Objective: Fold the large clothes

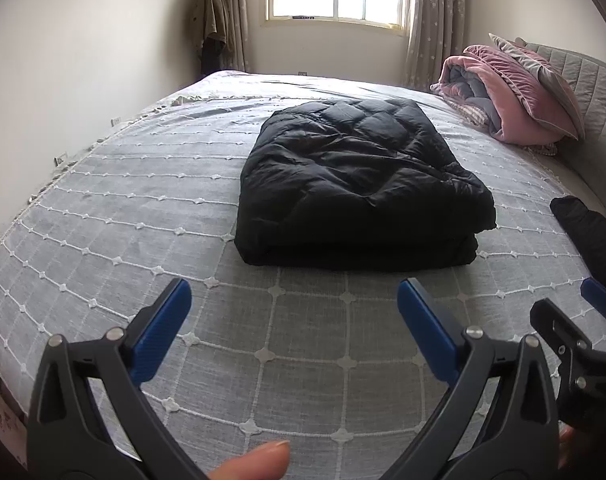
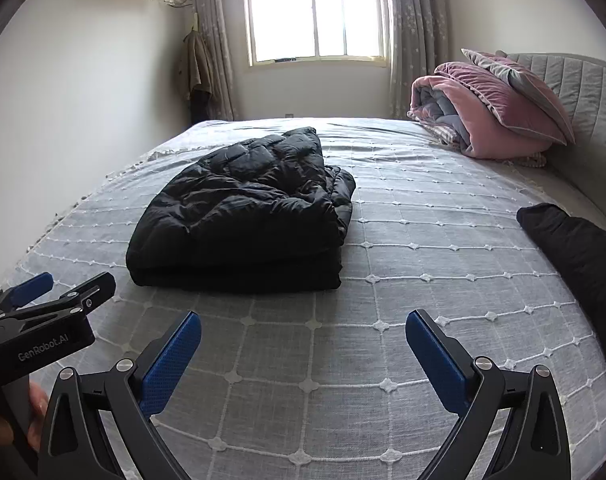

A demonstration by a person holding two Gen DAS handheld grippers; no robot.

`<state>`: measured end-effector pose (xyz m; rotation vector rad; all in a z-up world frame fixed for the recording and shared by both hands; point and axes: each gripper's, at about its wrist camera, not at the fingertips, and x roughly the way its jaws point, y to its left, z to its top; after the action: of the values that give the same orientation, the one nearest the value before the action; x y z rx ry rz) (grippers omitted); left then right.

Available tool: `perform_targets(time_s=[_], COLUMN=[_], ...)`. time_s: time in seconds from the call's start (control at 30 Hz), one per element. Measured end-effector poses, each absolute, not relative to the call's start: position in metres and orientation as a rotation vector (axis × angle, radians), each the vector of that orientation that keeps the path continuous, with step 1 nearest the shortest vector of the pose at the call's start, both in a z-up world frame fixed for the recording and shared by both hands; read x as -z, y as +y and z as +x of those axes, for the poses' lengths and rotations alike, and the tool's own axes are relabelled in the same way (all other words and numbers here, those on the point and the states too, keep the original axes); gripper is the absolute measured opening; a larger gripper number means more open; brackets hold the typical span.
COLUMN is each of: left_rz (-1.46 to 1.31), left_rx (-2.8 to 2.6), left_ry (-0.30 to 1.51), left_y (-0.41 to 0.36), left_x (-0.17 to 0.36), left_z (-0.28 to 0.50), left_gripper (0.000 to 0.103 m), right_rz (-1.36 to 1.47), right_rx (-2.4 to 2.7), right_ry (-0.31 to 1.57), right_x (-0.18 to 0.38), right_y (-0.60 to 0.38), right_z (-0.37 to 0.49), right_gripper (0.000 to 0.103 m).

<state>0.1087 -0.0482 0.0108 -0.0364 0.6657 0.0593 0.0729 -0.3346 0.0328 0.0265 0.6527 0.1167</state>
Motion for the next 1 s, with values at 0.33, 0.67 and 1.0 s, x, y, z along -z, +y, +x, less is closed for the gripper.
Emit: perform_targets(time_s=[0.33,0.67,1.0], left_rz=[-0.045,-0.046,-0.052], left_rx=[-0.057,-0.047,-0.041], left_ry=[0.679,0.684,0.686], left_y=[-0.0468,-0.0479,-0.047], left_x=[-0.0088,-0.0088,-0.0086], left_z=[0.1102,0.1096,0.1092], left_gripper=[0.102,0.102,0.102], right_rz=[0.02,0.016,0.015], right_rx=[-0.111,-0.11,-0.111], right_ry=[0.661,0.662,0.662], right_x=[-0.0302,-0.0295,-0.0289], right_y=[-0.3338,-0.3329,-0.3325], right_z=[0.0745,0.0746,0.0743], right_gripper=[0.103,0.103,0.103])
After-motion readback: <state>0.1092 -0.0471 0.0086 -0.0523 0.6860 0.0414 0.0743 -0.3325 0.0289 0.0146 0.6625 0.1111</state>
